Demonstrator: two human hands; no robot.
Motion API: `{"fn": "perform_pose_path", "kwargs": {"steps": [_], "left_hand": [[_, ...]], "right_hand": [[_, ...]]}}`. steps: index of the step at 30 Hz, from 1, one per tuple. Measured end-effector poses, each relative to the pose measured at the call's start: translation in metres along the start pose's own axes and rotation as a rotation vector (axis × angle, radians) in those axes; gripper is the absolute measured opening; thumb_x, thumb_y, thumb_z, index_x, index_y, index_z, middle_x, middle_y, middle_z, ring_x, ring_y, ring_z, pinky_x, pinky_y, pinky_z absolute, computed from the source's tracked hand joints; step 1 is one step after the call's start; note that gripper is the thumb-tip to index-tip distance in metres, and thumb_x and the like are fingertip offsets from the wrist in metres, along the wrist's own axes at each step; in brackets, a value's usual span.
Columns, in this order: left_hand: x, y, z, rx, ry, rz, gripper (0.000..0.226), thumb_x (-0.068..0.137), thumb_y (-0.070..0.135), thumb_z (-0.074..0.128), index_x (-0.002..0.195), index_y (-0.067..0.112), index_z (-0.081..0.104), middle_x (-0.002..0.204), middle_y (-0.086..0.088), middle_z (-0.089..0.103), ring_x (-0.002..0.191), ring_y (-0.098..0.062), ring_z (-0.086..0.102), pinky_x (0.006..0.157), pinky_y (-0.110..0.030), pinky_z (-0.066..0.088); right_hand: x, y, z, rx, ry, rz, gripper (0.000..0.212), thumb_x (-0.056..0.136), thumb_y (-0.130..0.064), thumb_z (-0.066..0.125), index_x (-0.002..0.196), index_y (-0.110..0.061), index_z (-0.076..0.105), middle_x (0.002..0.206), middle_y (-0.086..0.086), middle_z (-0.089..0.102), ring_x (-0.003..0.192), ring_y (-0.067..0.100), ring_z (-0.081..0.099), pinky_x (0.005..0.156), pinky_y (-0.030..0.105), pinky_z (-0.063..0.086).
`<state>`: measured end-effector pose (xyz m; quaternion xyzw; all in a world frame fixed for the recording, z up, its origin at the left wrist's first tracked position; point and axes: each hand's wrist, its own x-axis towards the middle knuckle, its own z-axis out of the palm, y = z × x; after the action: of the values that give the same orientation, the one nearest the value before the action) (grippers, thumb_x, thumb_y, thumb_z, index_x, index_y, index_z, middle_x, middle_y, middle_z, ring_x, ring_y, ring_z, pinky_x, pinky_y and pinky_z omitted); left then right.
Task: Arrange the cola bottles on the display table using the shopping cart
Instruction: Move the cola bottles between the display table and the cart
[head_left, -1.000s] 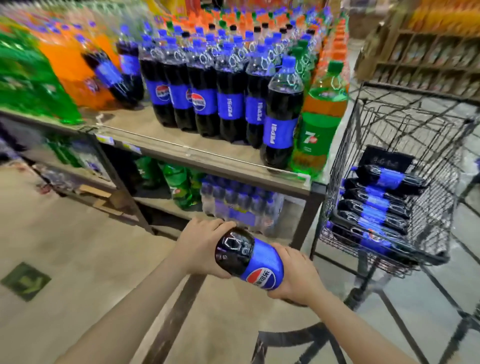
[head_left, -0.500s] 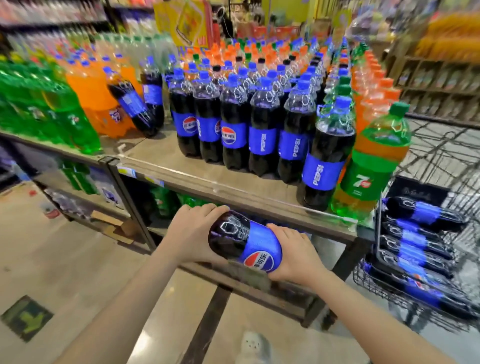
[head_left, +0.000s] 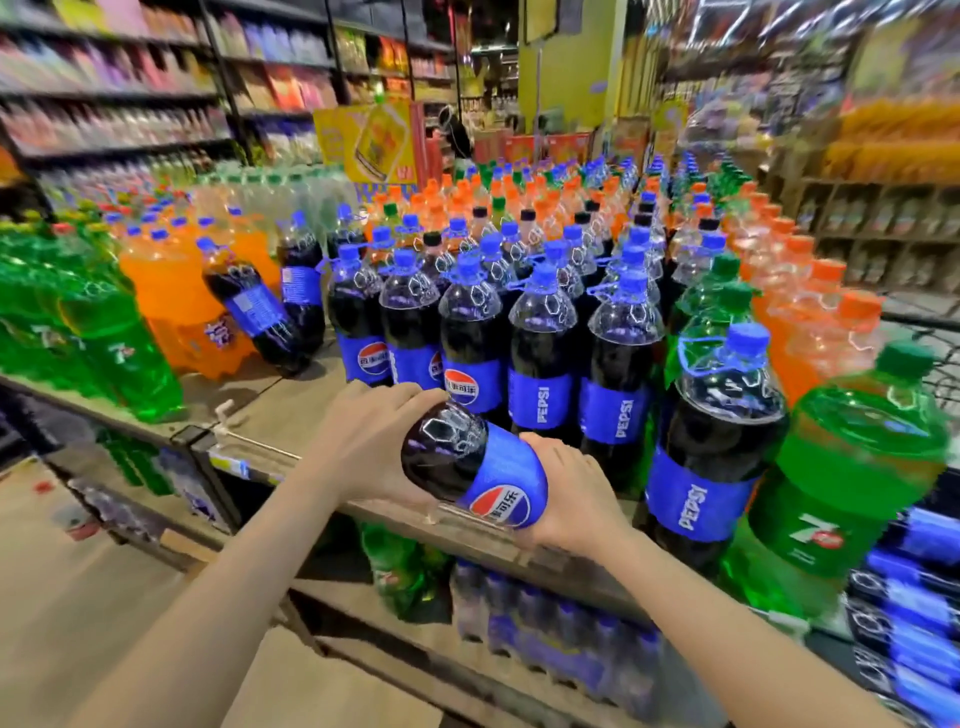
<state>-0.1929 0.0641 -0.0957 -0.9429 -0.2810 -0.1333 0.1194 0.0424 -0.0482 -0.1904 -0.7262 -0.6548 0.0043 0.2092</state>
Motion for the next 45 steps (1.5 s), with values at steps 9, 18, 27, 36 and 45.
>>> {"fn": "perform_pose_path", "kwargs": {"steps": [9,18,27,36,45], "left_hand": [[0.021,-0.013,0.024,0.039,0.011,0.055,0.107,0.039,0.075,0.069,0.130,0.021,0.056,0.110,0.002,0.063,0.089,-0.024,0.066,0.073,-0.039,0.044],[0.062,-0.007,0.018,0.063,0.084,0.259,0.096,0.045,0.072,0.058,0.126,0.020,0.059,0.107,-0.001,0.064,0.078,-0.028,0.063,0.066,-0.038,0.035],[0.083,0.011,0.026,-0.991,0.435,-0.089,0.095,0.053,0.061,0.083,0.134,0.027,0.048,0.145,0.008,0.040,0.134,-0.014,0.043,0.107,-0.037,0.042],[0.130,0.075,0.012,-1.047,0.318,0.018,0.054,0.066,0.057,0.075,0.103,0.030,0.048,0.099,0.011,0.061,0.089,-0.009,0.059,0.081,-0.024,0.046],[0.160,0.147,0.015,-0.958,0.405,0.022,0.052,0.087,0.033,0.070,0.132,0.019,0.048,0.114,0.000,0.062,0.107,-0.027,0.059,0.079,-0.033,0.041]], "right_hand": [[0.016,0.007,0.020,0.071,0.013,0.026,0.112,0.056,-0.058,0.075,0.148,-0.022,0.022,0.146,-0.007,0.036,0.133,0.017,0.034,0.107,0.033,0.027],[0.023,-0.002,0.027,0.206,0.155,0.139,0.114,0.054,-0.067,0.068,0.149,-0.027,0.020,0.147,-0.008,0.034,0.138,0.014,0.030,0.112,0.046,0.026],[0.028,-0.002,0.032,0.473,0.474,0.396,0.108,0.045,-0.061,0.083,0.139,-0.039,0.035,0.130,-0.015,0.052,0.122,0.005,0.050,0.103,0.037,0.042],[-0.032,0.006,-0.038,0.181,0.524,0.215,0.083,0.073,-0.032,0.081,0.142,-0.011,0.041,0.145,0.003,0.038,0.136,0.013,0.031,0.114,0.025,0.025],[-0.062,0.032,-0.143,-0.224,0.720,0.318,0.090,0.072,-0.026,0.082,0.147,-0.023,0.032,0.153,0.007,0.023,0.140,0.027,0.021,0.114,0.033,0.021]]}}
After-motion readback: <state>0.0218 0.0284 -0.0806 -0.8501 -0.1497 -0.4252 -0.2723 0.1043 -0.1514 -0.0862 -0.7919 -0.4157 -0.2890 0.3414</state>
